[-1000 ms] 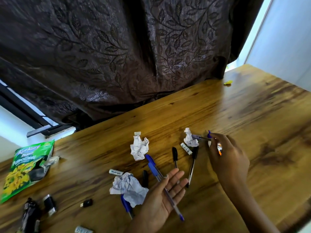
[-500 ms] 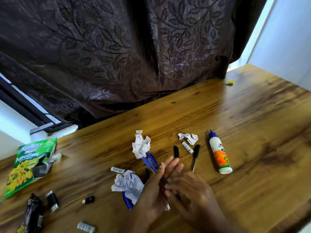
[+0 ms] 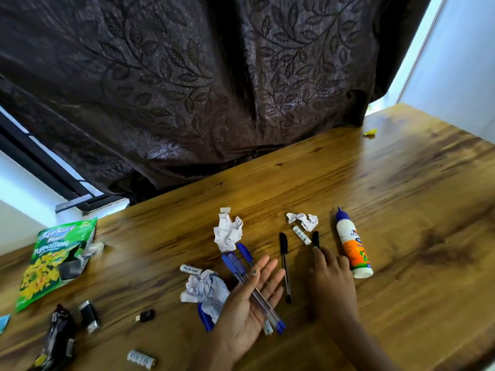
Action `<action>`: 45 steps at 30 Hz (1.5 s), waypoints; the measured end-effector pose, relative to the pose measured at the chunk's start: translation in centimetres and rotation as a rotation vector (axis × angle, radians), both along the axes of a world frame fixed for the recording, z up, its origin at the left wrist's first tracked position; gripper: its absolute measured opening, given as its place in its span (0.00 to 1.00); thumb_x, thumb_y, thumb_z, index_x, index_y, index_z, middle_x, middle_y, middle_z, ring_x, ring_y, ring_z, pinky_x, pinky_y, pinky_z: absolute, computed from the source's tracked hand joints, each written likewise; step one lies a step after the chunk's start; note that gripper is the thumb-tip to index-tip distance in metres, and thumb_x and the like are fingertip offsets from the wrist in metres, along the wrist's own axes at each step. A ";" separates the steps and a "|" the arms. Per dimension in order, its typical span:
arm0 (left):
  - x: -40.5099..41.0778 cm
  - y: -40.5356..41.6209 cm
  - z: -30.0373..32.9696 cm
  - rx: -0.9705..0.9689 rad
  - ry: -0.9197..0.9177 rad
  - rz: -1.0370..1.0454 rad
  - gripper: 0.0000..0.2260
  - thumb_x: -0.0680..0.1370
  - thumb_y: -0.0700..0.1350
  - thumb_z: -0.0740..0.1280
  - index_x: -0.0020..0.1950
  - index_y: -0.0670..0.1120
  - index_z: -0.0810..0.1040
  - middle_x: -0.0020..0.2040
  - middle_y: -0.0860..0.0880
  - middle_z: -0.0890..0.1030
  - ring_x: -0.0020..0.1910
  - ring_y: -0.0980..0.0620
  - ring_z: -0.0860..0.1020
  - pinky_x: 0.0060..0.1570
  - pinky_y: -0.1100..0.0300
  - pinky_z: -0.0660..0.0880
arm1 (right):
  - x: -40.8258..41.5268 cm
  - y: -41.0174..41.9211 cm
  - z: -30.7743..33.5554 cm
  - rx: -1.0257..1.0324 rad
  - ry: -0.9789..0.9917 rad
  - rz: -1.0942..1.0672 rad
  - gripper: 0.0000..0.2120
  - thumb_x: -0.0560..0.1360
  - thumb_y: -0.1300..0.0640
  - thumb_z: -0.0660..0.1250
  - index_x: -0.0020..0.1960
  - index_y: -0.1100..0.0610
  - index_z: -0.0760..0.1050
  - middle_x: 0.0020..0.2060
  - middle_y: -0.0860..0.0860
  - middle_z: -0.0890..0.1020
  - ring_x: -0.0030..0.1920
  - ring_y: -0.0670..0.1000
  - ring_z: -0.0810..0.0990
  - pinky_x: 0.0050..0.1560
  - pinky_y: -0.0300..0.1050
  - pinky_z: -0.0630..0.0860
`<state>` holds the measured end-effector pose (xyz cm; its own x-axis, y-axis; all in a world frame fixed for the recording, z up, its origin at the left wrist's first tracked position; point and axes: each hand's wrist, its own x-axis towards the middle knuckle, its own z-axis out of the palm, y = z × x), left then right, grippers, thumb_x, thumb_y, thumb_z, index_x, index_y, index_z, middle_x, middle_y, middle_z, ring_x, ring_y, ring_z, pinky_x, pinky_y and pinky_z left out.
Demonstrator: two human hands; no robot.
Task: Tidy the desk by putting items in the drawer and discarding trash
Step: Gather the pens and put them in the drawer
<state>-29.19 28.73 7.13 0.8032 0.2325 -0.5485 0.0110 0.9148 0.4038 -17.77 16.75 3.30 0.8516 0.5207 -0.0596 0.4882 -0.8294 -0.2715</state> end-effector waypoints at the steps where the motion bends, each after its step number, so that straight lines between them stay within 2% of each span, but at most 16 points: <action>1: 0.0 0.0 0.0 0.000 0.003 -0.002 0.19 0.75 0.41 0.60 0.66 0.42 0.73 0.61 0.43 0.80 0.57 0.45 0.80 0.55 0.49 0.76 | 0.0 -0.1 0.4 0.011 -0.005 -0.017 0.31 0.67 0.64 0.73 0.68 0.63 0.68 0.60 0.61 0.77 0.54 0.60 0.75 0.50 0.53 0.77; 3: -0.1 -0.1 -0.1 0.001 0.005 -0.010 0.18 0.76 0.41 0.60 0.66 0.42 0.73 0.61 0.43 0.80 0.57 0.45 0.80 0.55 0.49 0.76 | 0.1 -0.4 0.8 0.029 0.019 -0.040 0.33 0.73 0.65 0.66 0.74 0.59 0.56 0.68 0.57 0.68 0.65 0.57 0.66 0.61 0.49 0.71; 6: -0.1 -0.3 -0.1 0.005 0.012 -0.029 0.18 0.76 0.41 0.60 0.66 0.42 0.73 0.61 0.43 0.80 0.57 0.45 0.80 0.55 0.50 0.76 | 0.3 -0.6 1.4 0.075 0.111 -0.090 0.34 0.76 0.65 0.62 0.76 0.55 0.50 0.71 0.55 0.64 0.69 0.55 0.60 0.64 0.48 0.69; 11: 0.0 -0.5 -0.1 0.014 0.027 -0.038 0.18 0.76 0.41 0.60 0.66 0.41 0.73 0.62 0.42 0.79 0.58 0.45 0.80 0.56 0.50 0.76 | 0.2 -0.8 2.2 0.388 0.165 -0.158 0.29 0.72 0.72 0.61 0.71 0.56 0.65 0.62 0.58 0.74 0.63 0.56 0.68 0.60 0.50 0.69; 15: 0.3 -0.8 -0.1 0.029 0.056 -0.060 0.19 0.73 0.42 0.62 0.63 0.41 0.75 0.60 0.42 0.80 0.57 0.45 0.80 0.55 0.53 0.77 | -1.9 -0.2 3.0 0.602 0.079 -0.028 0.23 0.71 0.71 0.65 0.64 0.58 0.74 0.54 0.53 0.79 0.52 0.50 0.71 0.50 0.38 0.67; 18: 0.4 -1.0 0.1 0.048 0.050 -0.062 0.18 0.73 0.43 0.64 0.60 0.40 0.78 0.55 0.43 0.83 0.51 0.48 0.83 0.46 0.56 0.81 | -4.1 0.6 3.5 0.616 0.201 0.164 0.20 0.73 0.68 0.64 0.62 0.52 0.75 0.54 0.44 0.76 0.55 0.47 0.74 0.50 0.32 0.70; 20: 0.4 -1.0 0.1 0.095 0.042 -0.058 0.19 0.74 0.46 0.62 0.63 0.41 0.76 0.60 0.44 0.81 0.56 0.50 0.81 0.49 0.58 0.80 | -5.1 1.1 3.5 0.632 0.275 0.282 0.20 0.74 0.65 0.63 0.63 0.51 0.75 0.56 0.45 0.76 0.57 0.45 0.74 0.54 0.31 0.72; 22: 0.2 -0.6 0.1 0.123 0.037 -0.025 0.20 0.75 0.46 0.60 0.65 0.42 0.74 0.62 0.45 0.80 0.59 0.50 0.79 0.52 0.57 0.80 | -5.3 1.5 3.8 0.643 0.308 0.338 0.17 0.75 0.62 0.63 0.63 0.50 0.75 0.54 0.42 0.76 0.54 0.40 0.74 0.51 0.27 0.70; 26: -0.8 0.7 0.1 0.041 -0.001 0.090 0.18 0.75 0.41 0.60 0.64 0.40 0.75 0.60 0.42 0.80 0.55 0.47 0.81 0.52 0.53 0.78 | -3.4 1.7 3.6 0.631 0.333 0.180 0.09 0.78 0.57 0.61 0.56 0.50 0.77 0.49 0.43 0.78 0.46 0.40 0.77 0.44 0.32 0.75; 30: -2.0 2.0 0.3 0.029 -0.031 0.142 0.19 0.74 0.40 0.63 0.65 0.40 0.73 0.61 0.41 0.79 0.56 0.45 0.80 0.51 0.49 0.78 | -1.4 2.5 0.6 0.395 0.245 0.097 0.18 0.78 0.50 0.59 0.68 0.49 0.67 0.64 0.49 0.70 0.59 0.45 0.71 0.56 0.39 0.73; 33: -2.7 2.6 0.5 0.024 -0.025 0.164 0.34 0.60 0.41 0.80 0.64 0.41 0.74 0.61 0.41 0.80 0.56 0.44 0.81 0.50 0.48 0.79 | -1.7 3.1 -1.2 0.355 0.117 0.153 0.22 0.78 0.51 0.61 0.71 0.53 0.64 0.64 0.52 0.71 0.62 0.49 0.70 0.57 0.41 0.71; 36: -3.1 2.8 0.4 0.030 -0.005 0.176 0.42 0.51 0.42 0.84 0.64 0.41 0.75 0.61 0.41 0.80 0.55 0.44 0.81 0.49 0.48 0.80 | -1.6 3.4 -1.6 0.403 0.064 0.159 0.19 0.77 0.56 0.62 0.68 0.55 0.69 0.60 0.54 0.76 0.59 0.51 0.73 0.55 0.43 0.73; 38: -3.1 2.7 0.6 0.027 0.006 0.180 0.44 0.47 0.41 0.85 0.62 0.41 0.76 0.60 0.41 0.80 0.55 0.44 0.81 0.49 0.48 0.80 | -1.2 3.7 -1.0 0.490 0.161 0.082 0.18 0.77 0.57 0.62 0.67 0.52 0.69 0.61 0.51 0.74 0.59 0.48 0.73 0.56 0.41 0.73; 40: -3.1 2.4 0.8 0.028 0.026 0.183 0.37 0.55 0.42 0.82 0.62 0.40 0.76 0.59 0.41 0.81 0.55 0.44 0.81 0.49 0.48 0.79 | -1.1 3.8 0.0 0.603 0.282 0.016 0.17 0.76 0.58 0.63 0.65 0.50 0.71 0.58 0.48 0.76 0.53 0.43 0.75 0.51 0.36 0.75; 42: -3.0 2.1 1.1 0.042 0.042 0.173 0.22 0.68 0.40 0.70 0.62 0.40 0.75 0.58 0.41 0.81 0.54 0.45 0.81 0.51 0.50 0.77 | -1.8 4.0 1.6 0.709 0.305 0.023 0.16 0.75 0.60 0.65 0.61 0.49 0.73 0.53 0.46 0.79 0.48 0.40 0.78 0.45 0.31 0.77; 45: -2.7 1.6 1.3 0.054 0.023 0.158 0.16 0.73 0.40 0.61 0.59 0.39 0.77 0.55 0.40 0.82 0.48 0.47 0.84 0.47 0.53 0.80 | -3.6 4.1 4.0 0.782 0.396 0.170 0.14 0.75 0.63 0.66 0.58 0.49 0.75 0.48 0.41 0.80 0.46 0.36 0.79 0.42 0.28 0.76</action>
